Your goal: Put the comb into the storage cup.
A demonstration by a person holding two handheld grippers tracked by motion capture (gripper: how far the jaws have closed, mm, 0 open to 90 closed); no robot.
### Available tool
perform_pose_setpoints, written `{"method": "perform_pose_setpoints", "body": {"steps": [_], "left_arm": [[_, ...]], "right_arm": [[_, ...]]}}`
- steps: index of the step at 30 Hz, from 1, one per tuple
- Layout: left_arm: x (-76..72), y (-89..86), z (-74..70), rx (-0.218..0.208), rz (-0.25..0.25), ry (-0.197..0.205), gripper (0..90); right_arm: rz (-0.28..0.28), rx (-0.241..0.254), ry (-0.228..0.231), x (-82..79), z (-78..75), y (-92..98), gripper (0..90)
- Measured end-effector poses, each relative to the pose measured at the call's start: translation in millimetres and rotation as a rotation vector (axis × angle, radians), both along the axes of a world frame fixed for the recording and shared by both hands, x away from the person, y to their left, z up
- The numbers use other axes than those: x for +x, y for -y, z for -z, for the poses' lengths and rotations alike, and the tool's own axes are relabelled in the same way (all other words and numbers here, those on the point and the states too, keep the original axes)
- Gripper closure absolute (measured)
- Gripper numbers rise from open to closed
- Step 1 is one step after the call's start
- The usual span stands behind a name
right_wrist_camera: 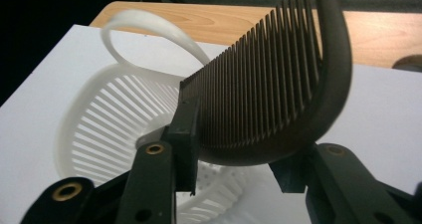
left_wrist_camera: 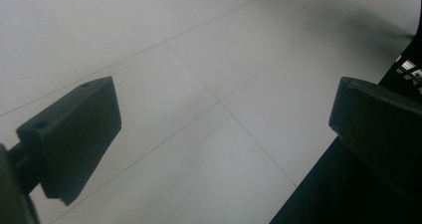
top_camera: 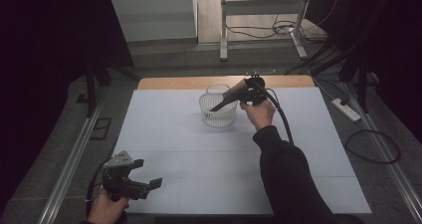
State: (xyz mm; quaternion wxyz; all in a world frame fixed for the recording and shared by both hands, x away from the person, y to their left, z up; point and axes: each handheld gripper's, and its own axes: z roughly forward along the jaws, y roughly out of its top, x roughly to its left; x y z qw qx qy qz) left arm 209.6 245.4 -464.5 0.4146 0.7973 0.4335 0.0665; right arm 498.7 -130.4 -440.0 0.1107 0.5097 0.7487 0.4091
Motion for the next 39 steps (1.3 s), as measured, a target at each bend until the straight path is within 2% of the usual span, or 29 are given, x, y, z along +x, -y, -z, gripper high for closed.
{"method": "perform_pose_setpoints", "body": {"steps": [5,9,12,22,28,34,39], "left_arm": [[0.2,-0.1,0.1,-0.001,-0.001,-0.002,0.5],[0.3,-0.1,0.1,-0.001,-0.002,-0.003,0.5],[0.3,-0.2,0.2,-0.001,-0.004,-0.002,0.5],[0.4,0.0,0.1,0.000,-0.004,-0.003,0.5],[0.4,-0.1,0.1,-0.002,-0.005,-0.005,0.5],[0.4,0.0,0.1,-0.001,-0.005,-0.005,0.5],[0.4,-0.1,0.1,-0.004,-0.007,-0.006,0.5]], "right_arm": [[0.008,0.003,-0.006,0.9,4.2,5.0,56.5],[0.008,-0.018,0.003,0.2,4.4,4.6,51.9],[0.011,-0.033,0.004,0.0,4.6,5.0,45.8],[-0.016,-0.017,-0.006,-2.5,1.2,5.9,24.9],[-0.032,-0.047,-0.024,-3.5,-0.7,8.7,13.7],[-0.080,-0.113,0.014,-9.3,-5.9,12.2,4.8],[-0.110,-0.115,0.026,-15.4,-6.7,15.1,0.5]]}}
